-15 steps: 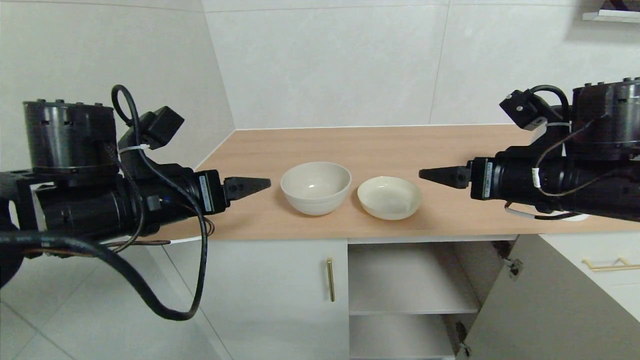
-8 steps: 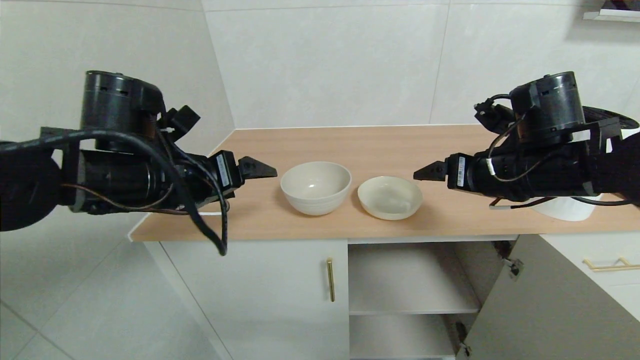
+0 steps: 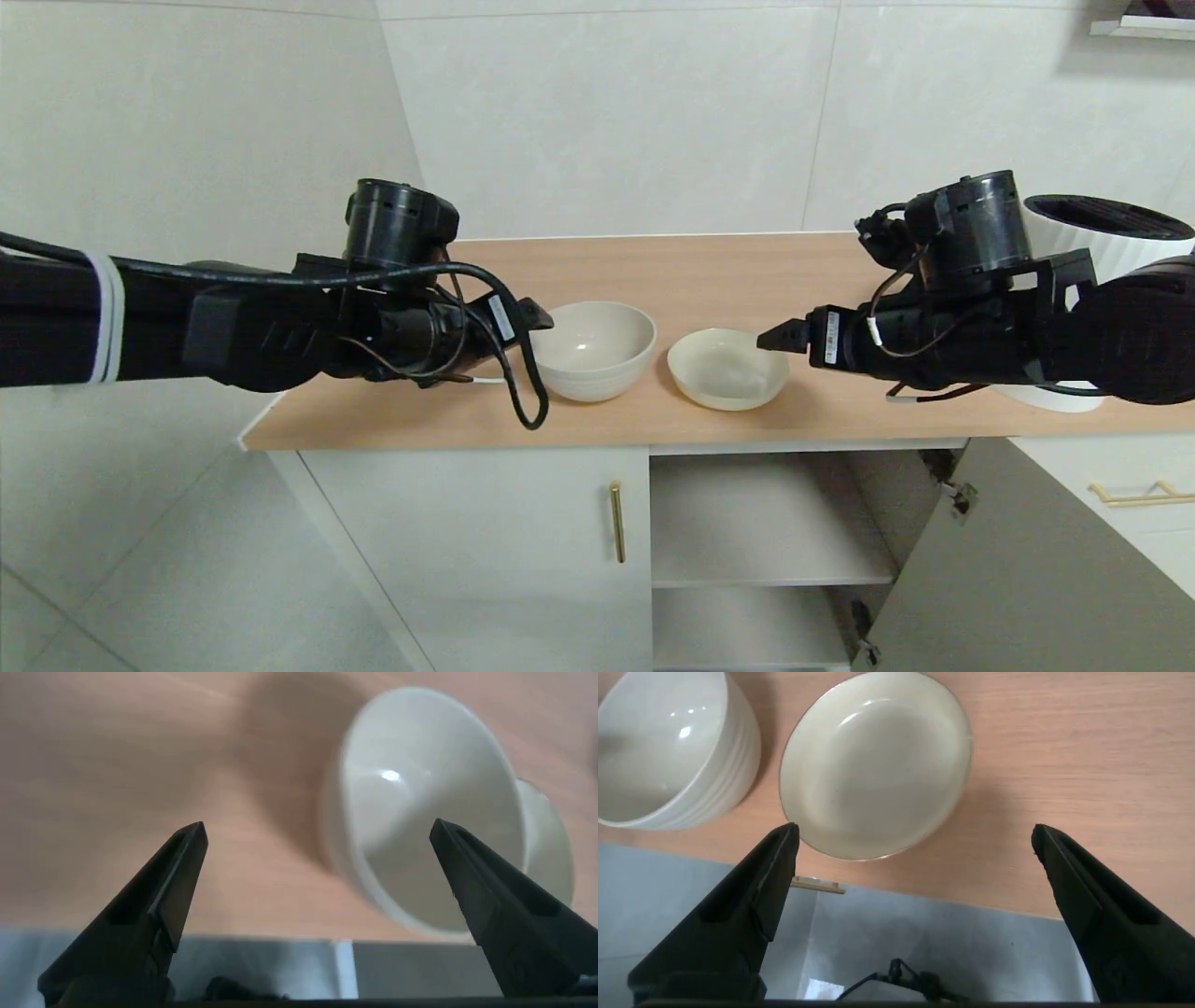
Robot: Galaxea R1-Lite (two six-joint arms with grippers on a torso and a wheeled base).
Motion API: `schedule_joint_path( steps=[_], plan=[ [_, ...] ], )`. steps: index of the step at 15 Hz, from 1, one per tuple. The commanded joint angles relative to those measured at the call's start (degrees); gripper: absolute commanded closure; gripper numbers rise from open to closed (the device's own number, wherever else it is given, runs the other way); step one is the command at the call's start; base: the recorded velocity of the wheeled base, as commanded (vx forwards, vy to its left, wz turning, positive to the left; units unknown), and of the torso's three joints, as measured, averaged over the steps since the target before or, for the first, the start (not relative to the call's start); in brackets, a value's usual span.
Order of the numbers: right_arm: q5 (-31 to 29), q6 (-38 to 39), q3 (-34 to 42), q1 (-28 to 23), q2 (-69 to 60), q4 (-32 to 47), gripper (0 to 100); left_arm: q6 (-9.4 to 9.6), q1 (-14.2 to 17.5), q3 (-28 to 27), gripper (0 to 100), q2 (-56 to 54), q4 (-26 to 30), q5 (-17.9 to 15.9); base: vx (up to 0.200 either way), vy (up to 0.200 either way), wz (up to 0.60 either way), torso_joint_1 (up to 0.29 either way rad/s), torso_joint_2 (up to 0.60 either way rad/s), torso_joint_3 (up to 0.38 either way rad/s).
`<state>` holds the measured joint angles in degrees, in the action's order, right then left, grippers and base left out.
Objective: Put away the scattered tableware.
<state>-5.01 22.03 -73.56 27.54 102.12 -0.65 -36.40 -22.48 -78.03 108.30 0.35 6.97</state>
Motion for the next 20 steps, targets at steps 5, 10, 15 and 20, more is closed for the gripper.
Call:
schedule_joint_path(
  steps=[5, 10, 15, 20],
  plan=[
    [-0.09, -0.14, 0.87, 0.06, 0.18, -1.11, 0, -0.07, -0.99, 0.07, 0, 4.37, -3.61, -0.12, 0.0, 0.0, 0.0, 0.0, 0.0, 0.0],
    [-0.09, -0.06, 0.87, 0.06, 0.1, -1.11, 0, -0.07, -0.99, 0.25, 100, 3.94, -3.61, -0.21, 0.0, 0.0, 0.0, 0.0, 0.0, 0.0],
    [-0.09, 0.03, 0.52, 0.15, 0.1, -1.11, 0, -0.07, -1.08, 0.34, 100, 3.67, -3.52, -0.21, 0.0, 0.0, 0.0, 0.0, 0.0, 0.0],
    [-2.64, -0.5, -0.45, 1.38, 2.03, -1.11, 0, 0.1, -1.6, 1.66, 100, 1.39, -3.34, -0.38, 0.0, 0.0, 0.0, 0.0, 0.0, 0.0]
  ],
)
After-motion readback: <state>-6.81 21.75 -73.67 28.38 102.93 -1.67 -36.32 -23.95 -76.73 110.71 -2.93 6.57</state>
